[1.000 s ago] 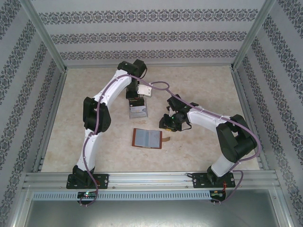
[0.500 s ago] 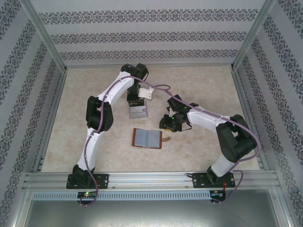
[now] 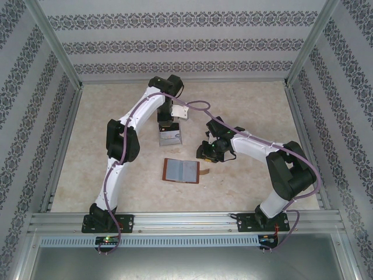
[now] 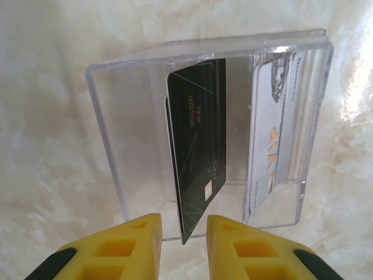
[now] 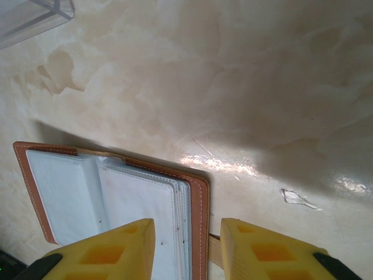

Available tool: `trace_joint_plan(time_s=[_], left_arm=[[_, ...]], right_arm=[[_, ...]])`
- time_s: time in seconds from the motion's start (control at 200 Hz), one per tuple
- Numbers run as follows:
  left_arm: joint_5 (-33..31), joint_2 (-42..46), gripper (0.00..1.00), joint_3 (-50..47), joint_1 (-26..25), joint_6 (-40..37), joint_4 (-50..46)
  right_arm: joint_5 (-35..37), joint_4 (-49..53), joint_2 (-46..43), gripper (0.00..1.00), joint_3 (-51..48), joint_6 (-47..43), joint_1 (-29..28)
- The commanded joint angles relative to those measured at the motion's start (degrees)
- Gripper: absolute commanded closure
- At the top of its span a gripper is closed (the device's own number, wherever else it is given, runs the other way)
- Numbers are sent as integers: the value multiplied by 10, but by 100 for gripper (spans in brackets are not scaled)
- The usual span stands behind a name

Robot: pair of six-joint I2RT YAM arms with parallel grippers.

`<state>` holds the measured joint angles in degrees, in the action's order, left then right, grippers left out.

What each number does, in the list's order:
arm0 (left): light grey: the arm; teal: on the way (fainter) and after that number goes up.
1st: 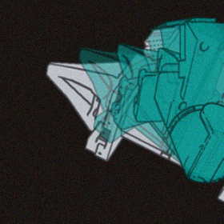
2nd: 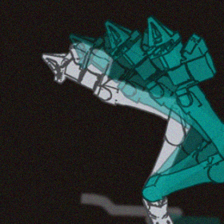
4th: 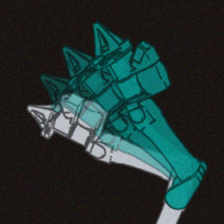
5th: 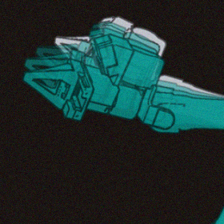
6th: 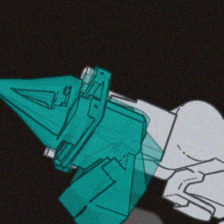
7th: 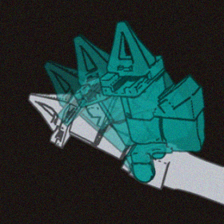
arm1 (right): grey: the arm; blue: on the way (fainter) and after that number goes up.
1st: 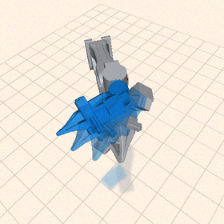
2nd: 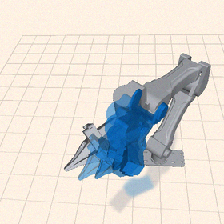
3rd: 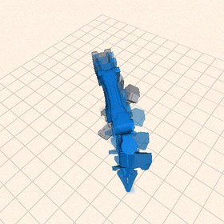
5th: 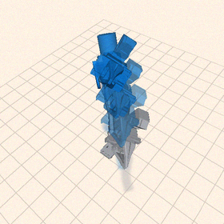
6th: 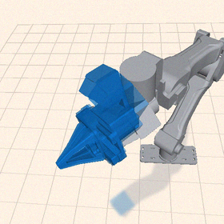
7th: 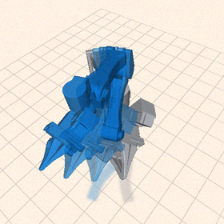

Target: Take the credit cards out of the card holder

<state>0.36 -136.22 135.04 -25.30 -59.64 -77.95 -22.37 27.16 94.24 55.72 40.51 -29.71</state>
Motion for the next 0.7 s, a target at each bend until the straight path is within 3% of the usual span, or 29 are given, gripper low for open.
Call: trace_joint_plan(time_s=[0.0,0.215,0.475,0.694], left_arm=[[3,30,74,12,-10,54,19],[-7,37,79,11,-10,170,59],[0,65,82,-30,-10,374,77],[114,154,77,-175,13,533,170]], right_arm=[[-6,-5,-4,65,-6,1,6],[-4,-8,-9,65,-8,4,5],[-2,-14,-13,64,-9,11,-1],[2,-15,-16,64,-7,17,-10]])
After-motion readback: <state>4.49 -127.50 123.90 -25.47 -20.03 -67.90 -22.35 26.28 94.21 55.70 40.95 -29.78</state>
